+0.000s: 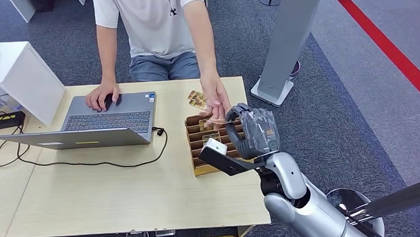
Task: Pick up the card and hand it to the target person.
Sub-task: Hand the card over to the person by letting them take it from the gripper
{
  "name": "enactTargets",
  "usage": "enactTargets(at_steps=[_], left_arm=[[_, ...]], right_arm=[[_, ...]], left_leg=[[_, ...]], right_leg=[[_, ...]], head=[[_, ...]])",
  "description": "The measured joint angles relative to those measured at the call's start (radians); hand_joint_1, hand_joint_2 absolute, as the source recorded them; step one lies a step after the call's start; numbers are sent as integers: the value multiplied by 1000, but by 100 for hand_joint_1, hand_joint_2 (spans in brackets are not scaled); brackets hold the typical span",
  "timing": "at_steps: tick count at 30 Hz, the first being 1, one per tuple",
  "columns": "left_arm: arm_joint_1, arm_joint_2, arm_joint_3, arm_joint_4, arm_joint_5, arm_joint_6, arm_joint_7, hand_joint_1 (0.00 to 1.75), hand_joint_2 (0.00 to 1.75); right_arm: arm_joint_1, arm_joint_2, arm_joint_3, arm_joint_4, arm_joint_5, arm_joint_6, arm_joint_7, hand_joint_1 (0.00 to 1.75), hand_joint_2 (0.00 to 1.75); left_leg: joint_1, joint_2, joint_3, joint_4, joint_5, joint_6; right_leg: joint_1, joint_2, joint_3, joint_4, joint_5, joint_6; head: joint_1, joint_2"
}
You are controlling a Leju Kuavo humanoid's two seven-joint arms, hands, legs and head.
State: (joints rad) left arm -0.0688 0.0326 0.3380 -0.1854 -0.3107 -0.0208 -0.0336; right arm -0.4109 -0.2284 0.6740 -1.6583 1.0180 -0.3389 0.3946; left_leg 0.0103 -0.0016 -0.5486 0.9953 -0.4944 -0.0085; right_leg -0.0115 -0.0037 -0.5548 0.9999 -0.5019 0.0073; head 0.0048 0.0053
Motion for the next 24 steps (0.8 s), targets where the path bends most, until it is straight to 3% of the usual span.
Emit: enactTargets(at_steps=[9,15,19,21,22,23,24], left_arm=[[0,-10,0,0,8,-13,-4,0,175],[0,-16,0,0,5,-12,-5,0,175],[0,-19,0,0,0,11,-6,0,175],[0,-20,0,0,-2,23,-6,0,87],[0,-21,0,0,-4,27,-6,0,44],[0,-21,0,0,-6,30,-7,0,0],[0,-22,0,0,-6,32,-7,0,0]], right_arm=[[18,39,-30,5,43,-154,-124,166,175],[27,55,-35,13,69,-208,-158,166,175],[33,60,-44,15,71,-208,-164,148,175],[37,62,-48,15,71,-208,-165,141,175],[39,63,-50,15,71,-208,-165,124,175],[41,63,-52,15,72,-208,-165,94,175],[43,64,-54,16,73,-208,-164,65,175]], left_leg=[[0,0,-1,0,0,0],[0,0,-1,0,0,0],[0,0,-2,0,0,0],[0,0,-2,0,0,0],[0,0,-2,0,0,0],[0,0,-2,0,0,0],[0,0,-2,0,0,0]], right_leg=[[0,0,0,0,0,0],[0,0,-1,0,0,0],[0,0,-1,0,0,0],[0,0,-2,0,0,0],[0,0,-2,0,0,0],[0,0,-2,0,0,0],[0,0,-2,0,0,0]], head=[[-1,0],[-1,0],[0,0],[0,0],[0,0],[0,0],[0,0]])
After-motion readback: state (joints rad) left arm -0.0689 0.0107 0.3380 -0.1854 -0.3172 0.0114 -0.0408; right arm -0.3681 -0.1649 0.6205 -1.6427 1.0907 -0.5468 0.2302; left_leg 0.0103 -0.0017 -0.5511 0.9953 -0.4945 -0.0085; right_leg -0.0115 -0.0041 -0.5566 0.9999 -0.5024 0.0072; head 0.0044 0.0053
